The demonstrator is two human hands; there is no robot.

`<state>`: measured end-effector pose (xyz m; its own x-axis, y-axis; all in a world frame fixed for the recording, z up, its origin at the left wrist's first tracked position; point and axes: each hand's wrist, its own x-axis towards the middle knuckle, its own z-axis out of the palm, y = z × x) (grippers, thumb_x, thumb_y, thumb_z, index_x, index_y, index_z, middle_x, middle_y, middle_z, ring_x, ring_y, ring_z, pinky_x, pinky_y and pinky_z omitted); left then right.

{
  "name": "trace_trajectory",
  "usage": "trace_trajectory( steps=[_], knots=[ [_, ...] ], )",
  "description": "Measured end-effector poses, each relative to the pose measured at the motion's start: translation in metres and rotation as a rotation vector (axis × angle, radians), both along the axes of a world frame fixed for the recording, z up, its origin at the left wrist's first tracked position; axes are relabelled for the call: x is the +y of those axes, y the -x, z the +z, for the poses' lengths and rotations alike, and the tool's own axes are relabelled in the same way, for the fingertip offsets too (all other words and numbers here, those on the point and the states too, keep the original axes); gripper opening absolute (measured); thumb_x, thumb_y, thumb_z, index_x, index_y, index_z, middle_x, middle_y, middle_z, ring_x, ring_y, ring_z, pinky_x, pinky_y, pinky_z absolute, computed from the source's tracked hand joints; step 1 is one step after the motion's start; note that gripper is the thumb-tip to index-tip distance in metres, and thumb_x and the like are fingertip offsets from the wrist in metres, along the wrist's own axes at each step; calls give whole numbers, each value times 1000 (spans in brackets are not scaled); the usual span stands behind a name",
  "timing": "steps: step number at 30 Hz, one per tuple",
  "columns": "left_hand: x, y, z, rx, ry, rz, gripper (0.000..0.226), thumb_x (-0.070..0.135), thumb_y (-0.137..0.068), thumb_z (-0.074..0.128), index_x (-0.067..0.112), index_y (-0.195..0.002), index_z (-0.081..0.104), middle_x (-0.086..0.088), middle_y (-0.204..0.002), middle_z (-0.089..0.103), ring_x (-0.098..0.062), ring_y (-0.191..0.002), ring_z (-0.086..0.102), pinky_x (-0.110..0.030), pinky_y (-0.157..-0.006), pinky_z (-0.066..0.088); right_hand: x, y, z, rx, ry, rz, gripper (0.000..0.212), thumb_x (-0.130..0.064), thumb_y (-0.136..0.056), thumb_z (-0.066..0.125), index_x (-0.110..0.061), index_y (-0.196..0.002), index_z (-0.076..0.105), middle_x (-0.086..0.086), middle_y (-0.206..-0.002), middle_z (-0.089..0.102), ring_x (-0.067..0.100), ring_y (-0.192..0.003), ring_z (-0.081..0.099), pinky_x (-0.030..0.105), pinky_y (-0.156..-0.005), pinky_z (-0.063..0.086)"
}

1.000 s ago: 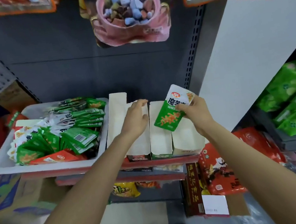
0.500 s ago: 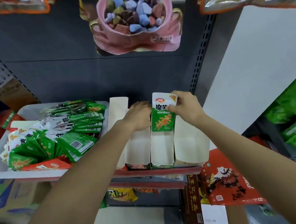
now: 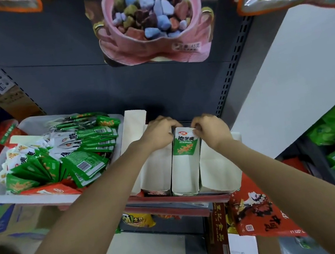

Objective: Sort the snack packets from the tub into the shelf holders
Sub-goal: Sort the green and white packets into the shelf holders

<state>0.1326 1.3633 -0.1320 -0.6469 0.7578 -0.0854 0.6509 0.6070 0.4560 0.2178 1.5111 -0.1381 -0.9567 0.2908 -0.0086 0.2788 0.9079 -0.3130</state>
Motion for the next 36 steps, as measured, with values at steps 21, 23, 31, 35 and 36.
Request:
trace_trajectory(
  steps=[21,23,31,35,36],
  knots=[
    [-139,-9,37,49,-418,563,23,7,-86,55,13,-106,65,-1,-91,69,-16,-85,64,-29,-80,50,-123,33,27,142,497,170,22,-15,-89,61,-10,-110,64,5,-99,62,14,-85,55,16,-70,35],
    [-171,4,42,56,-412,628,21,9,-88,55,12,-106,65,-2,-91,68,-18,-86,63,-30,-81,50,-151,48,30,141,498,192,23,-14,-89,59,-8,-111,64,8,-103,64,19,-89,60,18,-74,39],
    [-283,95,30,-56,-237,646,23,15,-91,52,9,-111,62,-16,-106,67,-33,-98,61,-33,-77,46,-274,127,32,139,372,218,30,-19,-87,62,-9,-115,63,13,-118,62,27,-109,58,30,-90,42],
    [-329,137,18,7,-108,641,31,14,-89,53,8,-119,59,-16,-117,63,-34,-107,57,-36,-86,47,-325,162,29,79,305,193,44,-25,-89,59,-10,-130,51,14,-131,47,29,-123,43,33,-99,36],
    [-343,145,14,4,-93,649,33,13,-89,54,6,-121,58,-16,-122,60,-33,-111,55,-38,-91,46,-335,169,28,72,286,195,45,-26,-89,59,-10,-130,49,15,-131,46,30,-124,41,34,-100,35]
  ],
)
